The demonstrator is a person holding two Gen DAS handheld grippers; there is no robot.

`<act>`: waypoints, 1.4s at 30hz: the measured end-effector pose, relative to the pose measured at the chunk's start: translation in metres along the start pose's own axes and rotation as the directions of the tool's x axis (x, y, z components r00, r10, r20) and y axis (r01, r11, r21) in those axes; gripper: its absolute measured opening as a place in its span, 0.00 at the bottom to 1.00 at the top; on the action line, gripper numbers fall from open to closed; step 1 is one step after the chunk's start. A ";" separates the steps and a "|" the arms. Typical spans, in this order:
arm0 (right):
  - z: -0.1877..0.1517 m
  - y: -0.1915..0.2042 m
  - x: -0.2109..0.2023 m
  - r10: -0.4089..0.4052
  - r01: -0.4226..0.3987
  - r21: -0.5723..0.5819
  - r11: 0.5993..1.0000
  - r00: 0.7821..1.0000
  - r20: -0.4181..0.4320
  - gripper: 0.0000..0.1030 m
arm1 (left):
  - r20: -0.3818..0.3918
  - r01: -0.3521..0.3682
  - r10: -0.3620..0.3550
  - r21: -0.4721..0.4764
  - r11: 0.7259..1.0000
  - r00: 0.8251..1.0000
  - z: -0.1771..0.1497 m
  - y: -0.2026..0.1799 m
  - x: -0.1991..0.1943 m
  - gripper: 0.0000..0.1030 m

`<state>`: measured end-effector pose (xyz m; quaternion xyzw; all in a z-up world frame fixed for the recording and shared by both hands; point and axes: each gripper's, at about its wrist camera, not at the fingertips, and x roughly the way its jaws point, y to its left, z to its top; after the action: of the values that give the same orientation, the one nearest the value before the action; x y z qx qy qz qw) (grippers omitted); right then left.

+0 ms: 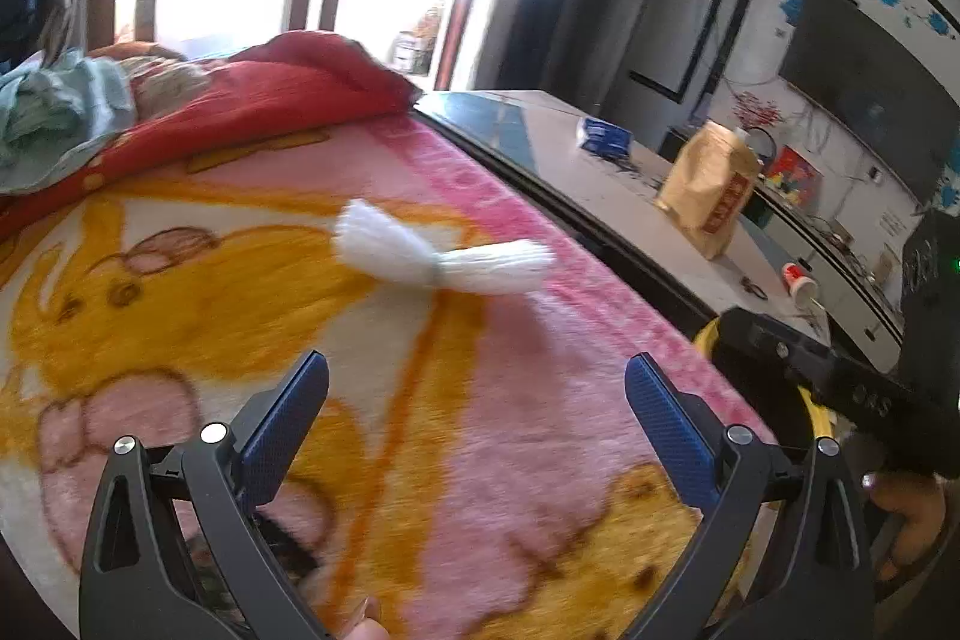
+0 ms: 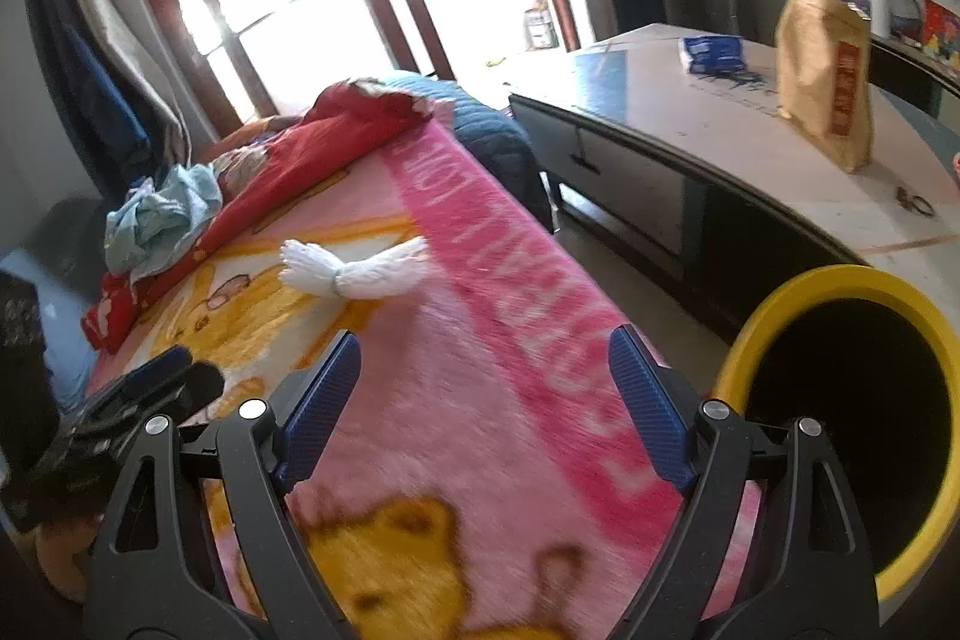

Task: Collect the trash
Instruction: 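Move both open tools back to the blanket toward the white mesh sleeve and green bag, then grasp the white mesh sleeve with the right tool while the left tool grasps the green snack bag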

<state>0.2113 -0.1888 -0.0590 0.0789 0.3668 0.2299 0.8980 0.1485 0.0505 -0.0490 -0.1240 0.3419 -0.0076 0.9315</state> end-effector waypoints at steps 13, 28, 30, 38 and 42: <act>0.033 0.047 0.077 0.025 -0.026 -0.014 1.000 0.997 -0.074 0.74 | -0.033 -0.092 0.089 -0.106 0.990 0.995 -0.017 0.082 -0.015 0.94; 0.031 0.050 0.123 0.080 -0.076 0.031 0.997 0.984 -0.157 0.17 | -0.138 0.024 -0.043 -0.140 0.990 0.990 -0.053 0.116 -0.020 0.93; 0.029 0.051 0.116 0.084 -0.083 0.014 0.996 0.987 -0.140 0.12 | -0.136 0.041 -0.062 -0.150 0.988 0.989 -0.057 0.117 -0.022 0.92; 0.020 0.033 0.082 0.068 -0.066 0.030 0.997 0.994 -0.091 0.10 | -0.165 0.068 -0.086 -0.112 0.991 0.982 -0.063 0.103 -0.023 0.70; 0.016 0.022 0.068 0.056 -0.052 0.047 0.998 0.995 -0.079 0.10 | -0.179 0.069 -0.085 -0.088 0.994 0.980 -0.067 0.095 -0.024 0.58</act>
<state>0.2568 -0.1369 -0.0831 0.0994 0.4055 0.2488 0.8739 0.0803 0.1299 -0.1054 -0.1739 0.4210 -0.0411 0.8893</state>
